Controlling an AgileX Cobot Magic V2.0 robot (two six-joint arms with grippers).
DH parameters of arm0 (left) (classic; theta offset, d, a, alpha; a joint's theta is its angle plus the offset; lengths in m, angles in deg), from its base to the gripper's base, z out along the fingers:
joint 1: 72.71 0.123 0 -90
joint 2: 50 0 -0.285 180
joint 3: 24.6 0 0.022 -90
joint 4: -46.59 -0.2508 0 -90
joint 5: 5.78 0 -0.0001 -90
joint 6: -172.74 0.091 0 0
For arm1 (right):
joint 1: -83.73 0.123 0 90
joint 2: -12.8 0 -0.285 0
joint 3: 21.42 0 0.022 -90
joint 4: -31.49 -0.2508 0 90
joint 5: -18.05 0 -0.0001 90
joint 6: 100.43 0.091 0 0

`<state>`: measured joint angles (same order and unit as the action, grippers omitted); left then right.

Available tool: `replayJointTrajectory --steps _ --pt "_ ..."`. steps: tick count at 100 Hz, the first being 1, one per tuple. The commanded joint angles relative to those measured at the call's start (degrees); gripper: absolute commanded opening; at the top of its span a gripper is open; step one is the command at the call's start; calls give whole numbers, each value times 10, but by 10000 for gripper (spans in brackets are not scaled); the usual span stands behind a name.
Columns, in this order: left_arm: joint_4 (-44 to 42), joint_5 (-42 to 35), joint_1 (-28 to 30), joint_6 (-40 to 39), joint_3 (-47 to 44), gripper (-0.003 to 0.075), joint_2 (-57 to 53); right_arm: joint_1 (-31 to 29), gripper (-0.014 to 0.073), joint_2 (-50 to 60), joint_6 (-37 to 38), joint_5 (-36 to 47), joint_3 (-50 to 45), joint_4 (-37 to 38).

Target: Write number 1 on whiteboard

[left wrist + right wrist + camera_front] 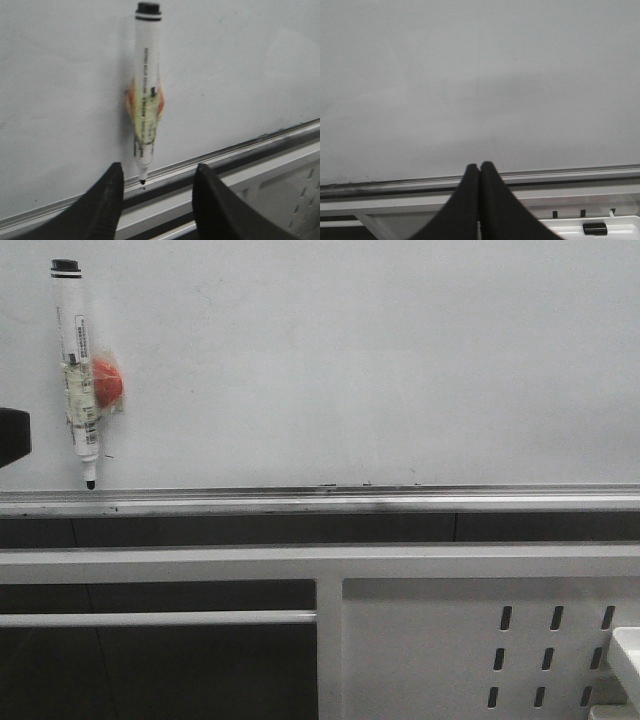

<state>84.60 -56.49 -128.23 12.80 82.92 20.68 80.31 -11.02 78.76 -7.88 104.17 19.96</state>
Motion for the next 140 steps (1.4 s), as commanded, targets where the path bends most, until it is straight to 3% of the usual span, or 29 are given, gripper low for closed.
replayJointTrajectory --steps 1,34,49,62,111,140 --pt "10 -88 -6 -1 9 288 31 -1 -69 -11 -6 45 20 -2" --pt "-14 -167 -6 -66 9 283 105 -1 -69 -11 -6 45 20 -2" --pt "-45 -211 -6 -132 12 283 152 -1 -69 -11 -6 45 20 -2" --pt "-45 -255 -6 -135 15 283 190 -1 -69 -11 -6 45 20 -2" --pt "11 -253 -4 -114 59 283 208 -1 -69 -11 -6 45 20 -2" --pt "-11 -231 41 -114 79 283 209 -1 -69 -11 -6 45 20 -2"
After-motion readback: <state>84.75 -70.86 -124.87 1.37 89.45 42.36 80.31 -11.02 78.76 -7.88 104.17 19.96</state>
